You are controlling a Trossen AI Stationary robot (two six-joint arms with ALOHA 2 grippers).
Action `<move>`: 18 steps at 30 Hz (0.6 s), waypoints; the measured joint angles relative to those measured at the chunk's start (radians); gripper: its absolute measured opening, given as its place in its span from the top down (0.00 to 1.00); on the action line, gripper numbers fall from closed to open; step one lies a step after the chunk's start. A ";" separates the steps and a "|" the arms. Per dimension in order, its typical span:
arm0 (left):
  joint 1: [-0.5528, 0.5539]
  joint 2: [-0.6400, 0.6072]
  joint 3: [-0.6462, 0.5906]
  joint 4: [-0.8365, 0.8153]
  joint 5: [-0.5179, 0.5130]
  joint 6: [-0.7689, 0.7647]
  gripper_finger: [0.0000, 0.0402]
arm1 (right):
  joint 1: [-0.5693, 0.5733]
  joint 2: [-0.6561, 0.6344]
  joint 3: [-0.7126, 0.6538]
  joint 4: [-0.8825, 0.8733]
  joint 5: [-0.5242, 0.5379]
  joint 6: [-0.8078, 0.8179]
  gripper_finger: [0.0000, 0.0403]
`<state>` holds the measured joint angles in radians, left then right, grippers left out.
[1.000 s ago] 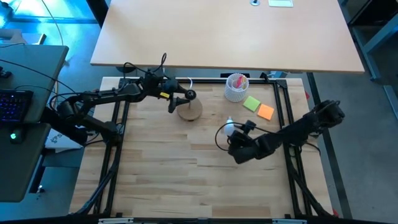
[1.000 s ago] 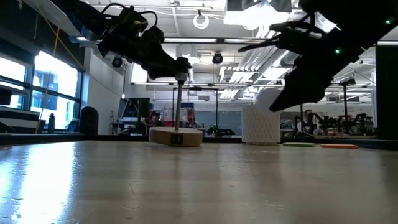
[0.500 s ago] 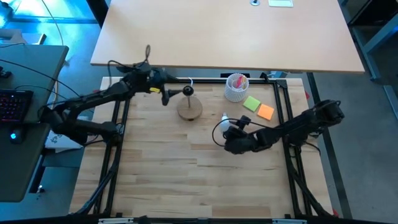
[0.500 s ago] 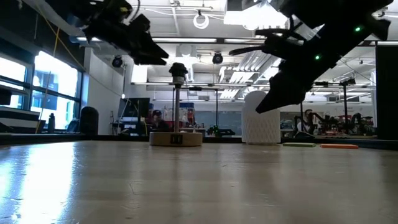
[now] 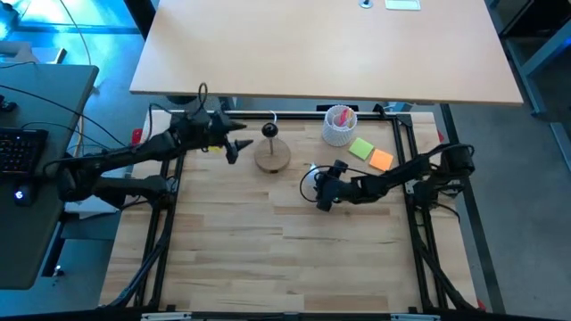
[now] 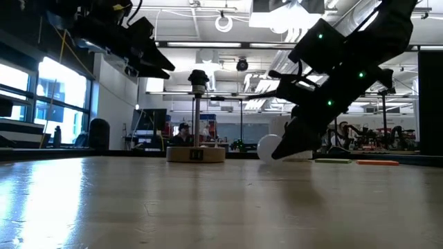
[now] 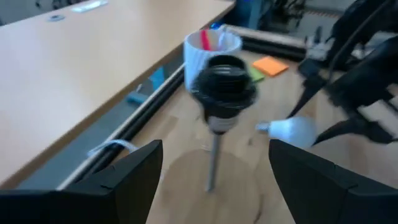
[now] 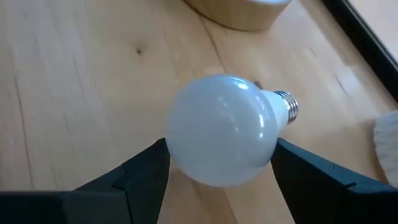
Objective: Screw lightbulb
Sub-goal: Remove the lightbulb from the lamp
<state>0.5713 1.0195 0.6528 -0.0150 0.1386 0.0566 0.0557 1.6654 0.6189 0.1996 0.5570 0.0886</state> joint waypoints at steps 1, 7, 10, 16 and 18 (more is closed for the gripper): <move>-0.014 0.000 -0.022 0.038 -0.002 -0.015 0.28 | -0.002 0.011 0.001 0.001 0.003 0.002 0.34; -0.099 -0.007 -0.104 0.192 -0.069 -0.069 0.28 | -0.006 0.029 0.003 -0.002 0.009 0.051 0.34; -0.123 -0.011 -0.111 0.233 -0.101 -0.082 0.28 | -0.011 0.015 0.003 -0.008 -0.028 0.070 0.34; -0.144 -0.011 -0.112 0.241 -0.113 -0.085 0.28 | -0.025 -0.022 0.003 -0.043 -0.113 0.074 0.33; -0.152 -0.011 -0.112 0.245 -0.128 -0.090 0.28 | -0.022 -0.053 0.002 -0.063 -0.089 0.091 0.33</move>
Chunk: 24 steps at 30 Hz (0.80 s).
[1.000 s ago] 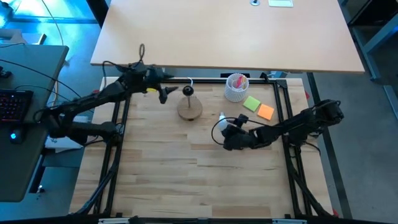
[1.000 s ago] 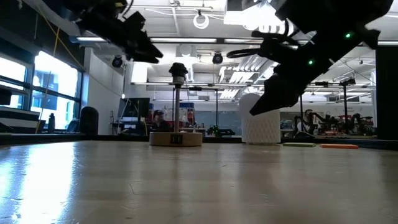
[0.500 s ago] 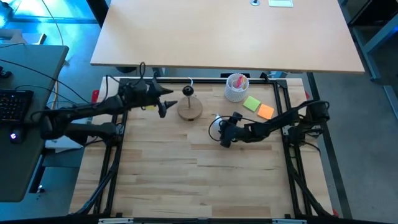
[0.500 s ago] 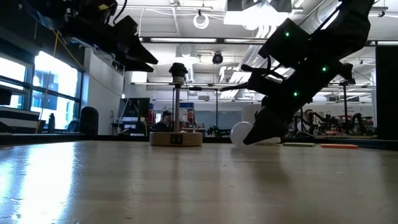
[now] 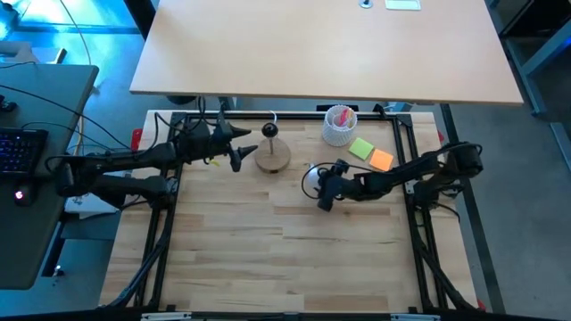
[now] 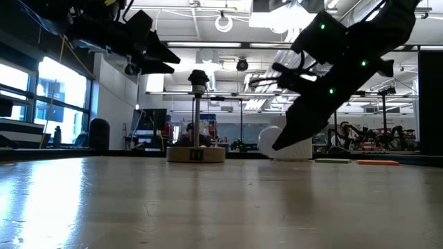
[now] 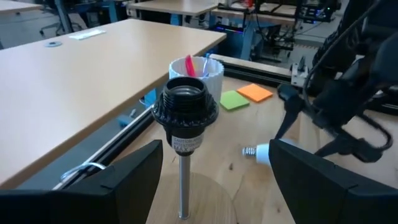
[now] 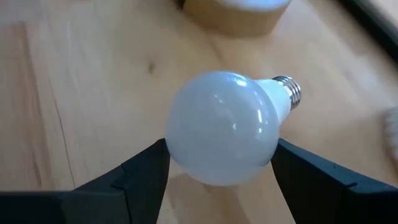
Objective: Screw lightbulb
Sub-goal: Remove the lightbulb from the lamp
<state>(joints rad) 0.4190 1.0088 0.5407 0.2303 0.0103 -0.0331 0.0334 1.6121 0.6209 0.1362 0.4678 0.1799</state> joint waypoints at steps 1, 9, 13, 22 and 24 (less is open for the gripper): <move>-0.003 0.000 0.000 0.002 -0.007 0.000 0.28 | 0.002 -0.019 0.000 -0.005 0.008 0.001 0.33; -0.003 0.000 0.000 0.001 -0.023 0.000 0.28 | 0.006 -0.091 0.000 -0.021 -0.018 0.083 0.33; -0.003 0.000 0.000 0.000 -0.023 0.002 0.28 | -0.005 -0.081 0.000 -0.016 -0.033 0.106 0.33; -0.004 0.000 0.000 0.000 -0.023 0.017 0.28 | -0.041 -0.080 0.000 -0.057 -0.069 0.155 0.24; -0.011 0.000 0.000 0.002 -0.023 0.020 0.28 | -0.040 -0.085 0.000 -0.066 -0.090 0.148 0.21</move>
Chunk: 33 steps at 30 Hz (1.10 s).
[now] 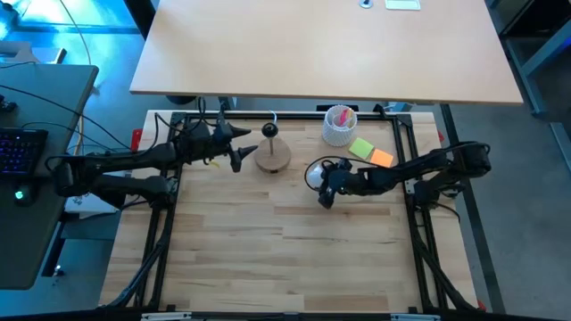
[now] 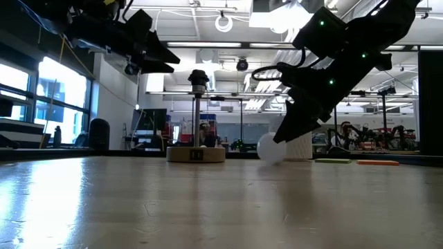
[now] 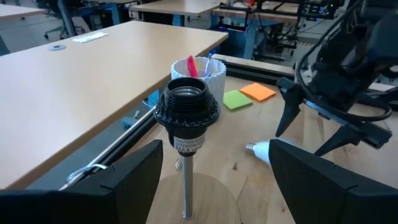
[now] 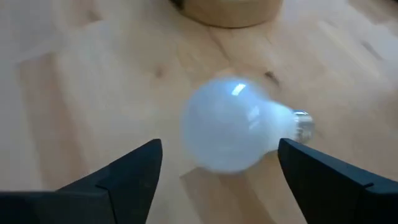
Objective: Screw lightbulb
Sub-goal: Remove the lightbulb from the lamp, then return to Home Position
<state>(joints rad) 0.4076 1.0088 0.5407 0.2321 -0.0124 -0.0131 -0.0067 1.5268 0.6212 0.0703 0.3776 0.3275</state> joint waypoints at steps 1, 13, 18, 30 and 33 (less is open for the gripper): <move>-0.003 -0.007 0.000 -0.002 0.000 0.007 0.28 | 0.000 -0.006 0.000 -0.006 -0.024 -0.009 0.21; -0.007 -0.266 0.000 -0.128 0.218 -0.022 0.28 | 0.075 -0.404 -0.032 -0.242 -0.209 -0.173 0.23; 0.007 -0.433 -0.007 -0.225 0.212 0.000 0.28 | 0.071 -0.707 -0.126 -0.289 -0.183 -0.158 0.27; 0.007 -0.672 -0.296 -0.063 0.213 -0.069 0.28 | 0.060 -1.169 -0.424 -0.156 -0.308 -0.108 0.29; 0.005 -0.691 -0.388 0.043 0.212 -0.118 0.28 | 0.059 -1.261 -0.467 -0.125 -0.300 -0.107 0.29</move>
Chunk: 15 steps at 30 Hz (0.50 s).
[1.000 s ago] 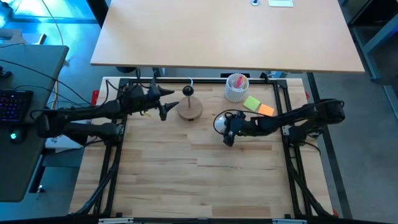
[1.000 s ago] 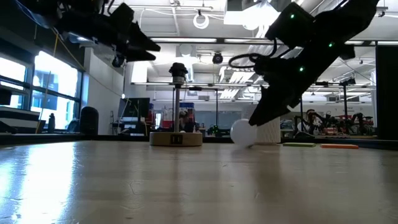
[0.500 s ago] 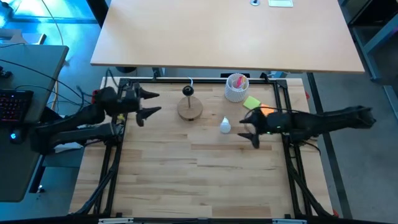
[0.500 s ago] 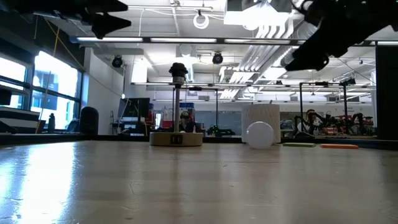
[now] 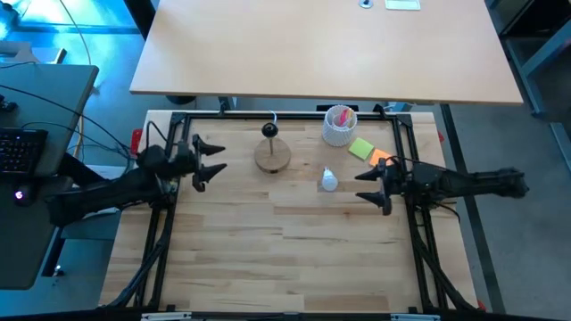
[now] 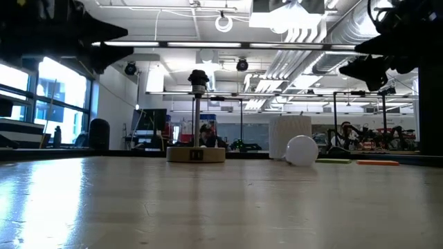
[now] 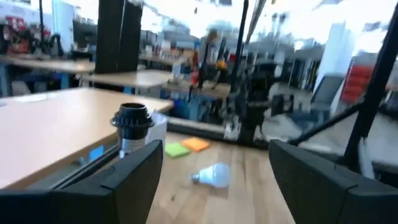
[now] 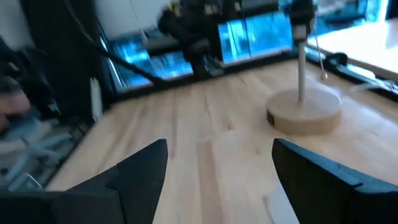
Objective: Screw lightbulb
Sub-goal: Return to Home Position
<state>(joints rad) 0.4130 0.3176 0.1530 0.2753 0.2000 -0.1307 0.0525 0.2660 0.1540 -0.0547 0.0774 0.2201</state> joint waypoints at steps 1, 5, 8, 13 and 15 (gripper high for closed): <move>-0.005 -0.003 -0.034 0.058 -0.001 -0.017 0.28 | 0.000 -0.030 -0.016 0.021 -0.006 0.004 0.29; -0.045 -0.004 -0.142 0.240 -0.040 -0.056 0.28 | 0.001 -0.112 -0.068 0.074 -0.031 0.030 0.29; -0.104 -0.003 -0.137 0.177 -0.143 -0.049 0.28 | 0.002 -0.144 -0.103 0.107 -0.031 0.060 0.29; -0.216 -0.003 -0.138 0.168 -0.225 -0.021 0.28 | 0.013 -0.148 -0.144 0.168 -0.028 0.045 0.29; -0.254 -0.004 -0.137 0.175 -0.264 0.000 0.28 | 0.018 -0.149 -0.144 0.191 -0.027 0.022 0.29</move>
<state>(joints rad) 0.1589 0.3138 0.0158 0.4502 -0.0641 -0.1305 0.0709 0.1170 0.0097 0.1365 0.0508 0.2418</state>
